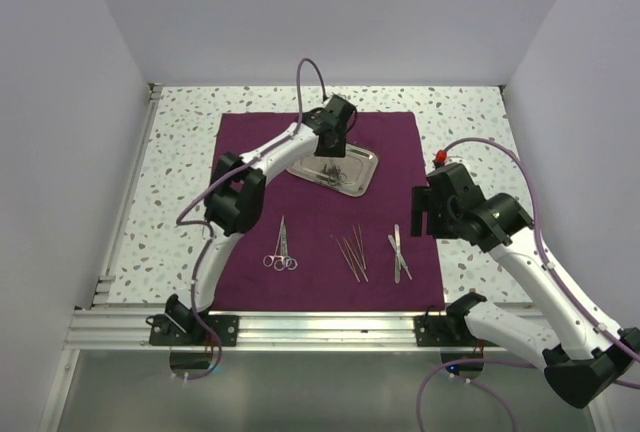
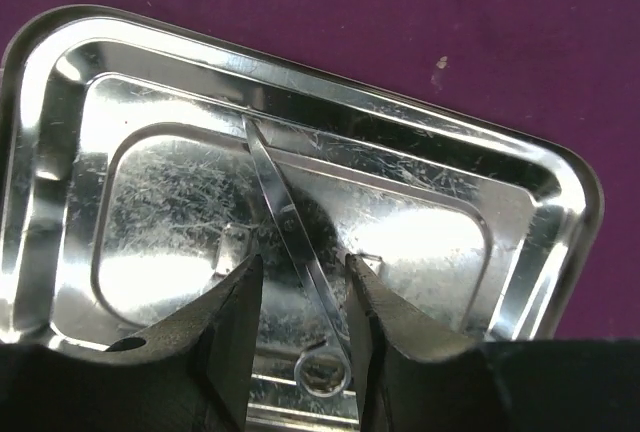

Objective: Open and lay out the surgical kit
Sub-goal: Pick up the medical item from the container.

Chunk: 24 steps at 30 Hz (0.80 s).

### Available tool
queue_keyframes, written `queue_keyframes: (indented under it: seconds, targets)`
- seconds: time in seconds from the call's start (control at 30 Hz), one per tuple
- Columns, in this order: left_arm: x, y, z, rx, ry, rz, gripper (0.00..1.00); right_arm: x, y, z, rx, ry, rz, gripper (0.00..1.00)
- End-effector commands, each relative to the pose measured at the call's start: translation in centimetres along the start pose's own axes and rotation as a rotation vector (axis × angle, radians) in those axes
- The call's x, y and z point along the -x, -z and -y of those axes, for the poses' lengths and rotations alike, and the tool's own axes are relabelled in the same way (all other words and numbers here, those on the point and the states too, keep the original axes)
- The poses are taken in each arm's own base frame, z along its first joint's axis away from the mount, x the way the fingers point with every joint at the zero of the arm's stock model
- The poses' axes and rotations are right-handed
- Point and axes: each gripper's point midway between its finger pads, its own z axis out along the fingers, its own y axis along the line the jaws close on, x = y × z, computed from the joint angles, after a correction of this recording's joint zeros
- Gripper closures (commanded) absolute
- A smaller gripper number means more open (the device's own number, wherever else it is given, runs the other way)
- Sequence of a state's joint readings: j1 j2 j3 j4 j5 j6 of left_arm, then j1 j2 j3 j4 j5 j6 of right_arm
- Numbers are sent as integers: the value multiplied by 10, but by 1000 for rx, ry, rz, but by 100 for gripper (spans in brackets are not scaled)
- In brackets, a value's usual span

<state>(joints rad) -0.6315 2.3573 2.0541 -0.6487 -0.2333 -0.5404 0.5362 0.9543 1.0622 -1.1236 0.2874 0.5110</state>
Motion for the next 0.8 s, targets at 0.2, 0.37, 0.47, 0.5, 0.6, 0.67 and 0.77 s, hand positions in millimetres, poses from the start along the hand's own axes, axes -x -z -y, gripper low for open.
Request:
queue_keyframes:
  seconds: [0.2,0.37,0.47,0.5,0.6,0.67,0.77]
  targets:
    - [-16,-27,-9,63,-60,-59,58,12,8,13,-78,-2,30,18]
    - [-31,-42,-14,82,-89,-100,67,15,2,10,-83,13,22,18]
    - [-41,-51,-20,100,-99,-132,74,16,-1,10,-93,19,19,17]
    - [-43,-52,-21,99,-101,-143,75,16,-1,11,-94,20,19,17]
    - [-52,-60,-21,87,-112,-168,81,17,-2,11,-98,24,24,17]
    - [-59,-67,-22,91,-124,-188,88,17,-2,12,-101,24,26,16]
    - [-58,-73,-25,103,-172,-185,100,16,-3,12,-102,28,25,16]
